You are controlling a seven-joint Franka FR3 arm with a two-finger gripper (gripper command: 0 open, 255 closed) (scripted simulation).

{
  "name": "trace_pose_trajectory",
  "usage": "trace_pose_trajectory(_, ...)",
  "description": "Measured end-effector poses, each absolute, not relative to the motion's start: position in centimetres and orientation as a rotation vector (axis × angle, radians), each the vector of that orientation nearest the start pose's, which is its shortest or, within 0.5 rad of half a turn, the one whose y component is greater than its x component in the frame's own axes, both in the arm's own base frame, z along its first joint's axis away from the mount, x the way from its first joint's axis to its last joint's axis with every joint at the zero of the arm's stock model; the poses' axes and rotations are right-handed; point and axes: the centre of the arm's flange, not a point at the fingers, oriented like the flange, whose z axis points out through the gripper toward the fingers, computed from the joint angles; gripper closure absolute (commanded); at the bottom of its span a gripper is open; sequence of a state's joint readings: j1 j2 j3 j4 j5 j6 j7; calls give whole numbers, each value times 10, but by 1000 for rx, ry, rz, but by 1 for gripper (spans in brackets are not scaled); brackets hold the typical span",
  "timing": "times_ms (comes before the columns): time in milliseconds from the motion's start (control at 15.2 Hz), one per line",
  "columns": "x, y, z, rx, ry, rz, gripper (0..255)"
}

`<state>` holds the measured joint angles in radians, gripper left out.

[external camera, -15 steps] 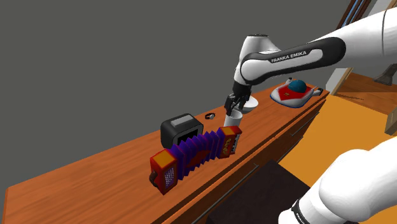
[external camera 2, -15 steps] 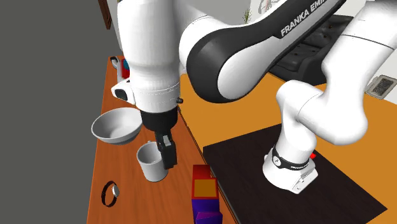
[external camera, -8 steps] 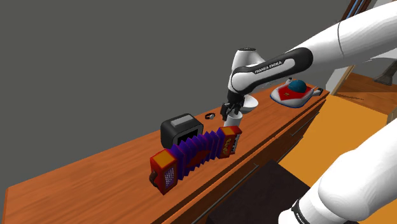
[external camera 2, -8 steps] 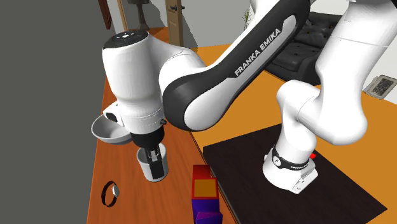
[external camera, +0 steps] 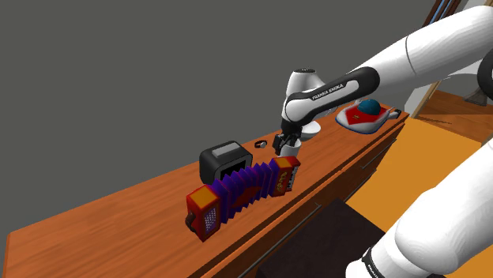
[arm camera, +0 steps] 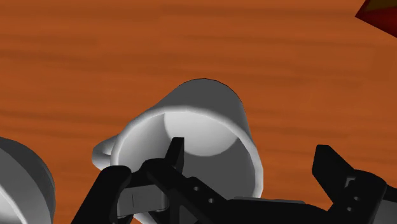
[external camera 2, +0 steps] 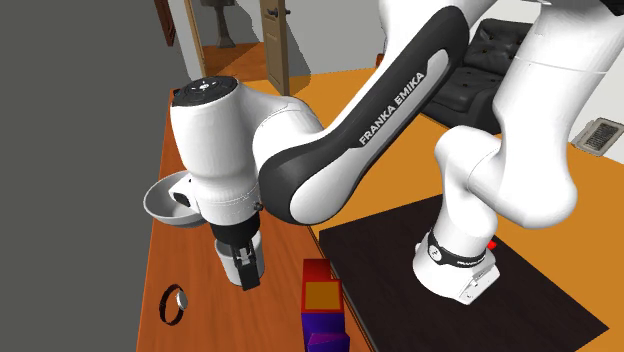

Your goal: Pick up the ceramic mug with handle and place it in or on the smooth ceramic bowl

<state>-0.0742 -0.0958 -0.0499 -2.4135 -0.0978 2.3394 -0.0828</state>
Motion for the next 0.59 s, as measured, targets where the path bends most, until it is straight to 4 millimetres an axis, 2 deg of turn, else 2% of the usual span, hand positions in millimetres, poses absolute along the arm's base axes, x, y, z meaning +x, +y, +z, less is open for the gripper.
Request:
trace_pose_trajectory(198,476,-61,350,-3209,-42,-24,0)
trace_pose_trajectory(264,476,-61,350,-3209,-42,-24,255)
trace_pose_trajectory(594,476,-61,350,-3209,-42,-24,255)
